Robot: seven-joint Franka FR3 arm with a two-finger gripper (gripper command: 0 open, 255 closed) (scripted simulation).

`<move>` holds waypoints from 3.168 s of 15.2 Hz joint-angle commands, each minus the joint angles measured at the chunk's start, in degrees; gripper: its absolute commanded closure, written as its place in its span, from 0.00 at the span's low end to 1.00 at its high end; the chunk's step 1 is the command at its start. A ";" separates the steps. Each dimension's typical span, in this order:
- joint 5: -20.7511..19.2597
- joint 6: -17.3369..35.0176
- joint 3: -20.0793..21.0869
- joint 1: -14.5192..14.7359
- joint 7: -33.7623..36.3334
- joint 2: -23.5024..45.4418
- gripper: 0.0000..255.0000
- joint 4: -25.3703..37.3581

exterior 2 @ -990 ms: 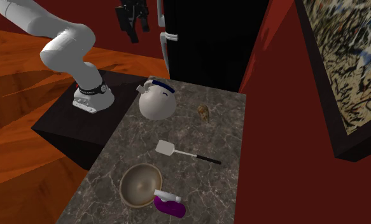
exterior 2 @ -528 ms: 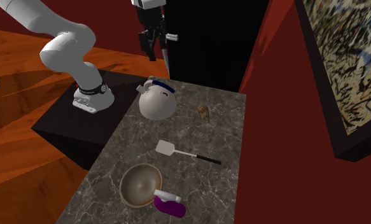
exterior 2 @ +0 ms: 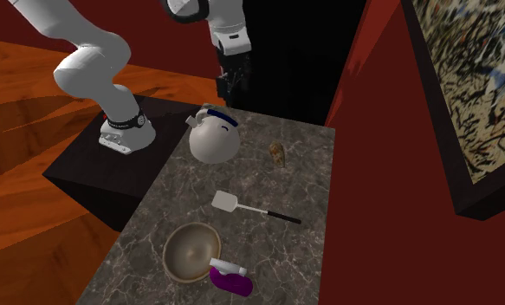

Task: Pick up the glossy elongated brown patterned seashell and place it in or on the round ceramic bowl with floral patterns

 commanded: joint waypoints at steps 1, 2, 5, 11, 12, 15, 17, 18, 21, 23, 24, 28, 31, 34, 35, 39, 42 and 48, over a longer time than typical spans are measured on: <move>-0.10 3.56 0.98 -0.33 3.04 4.49 0.00 0.61; -0.27 5.16 1.39 -0.52 4.47 6.68 0.00 1.02; -1.12 9.64 2.41 -1.03 8.88 13.48 0.00 2.75; -4.15 16.91 3.09 -1.22 18.01 27.62 0.00 8.40; -4.71 17.88 2.99 -1.10 19.49 29.99 0.00 9.61; -6.09 20.37 2.28 -0.36 23.61 37.07 0.00 13.66; -6.66 21.71 1.60 0.32 26.01 41.73 0.00 16.70; -6.70 21.92 1.43 0.48 26.40 42.57 0.00 17.28; -7.38 23.71 0.96 0.75 26.88 44.66 0.00 17.56; -7.83 24.88 0.64 0.94 27.20 46.09 0.00 17.81; -8.05 25.45 0.47 1.04 27.35 46.81 0.00 17.95; -8.38 26.34 0.19 1.21 27.59 47.95 0.00 18.21; -8.38 26.34 0.19 1.21 27.59 47.95 0.00 18.21; -8.38 26.33 0.20 1.21 27.59 47.94 1.00 18.20; -8.38 26.33 0.20 1.21 27.59 47.94 1.00 18.20; -8.38 26.33 0.20 1.20 27.59 47.94 1.00 18.20; -8.38 26.33 0.20 1.21 27.59 47.94 1.00 18.20; -7.28 23.35 1.03 0.60 26.67 44.52 1.00 17.78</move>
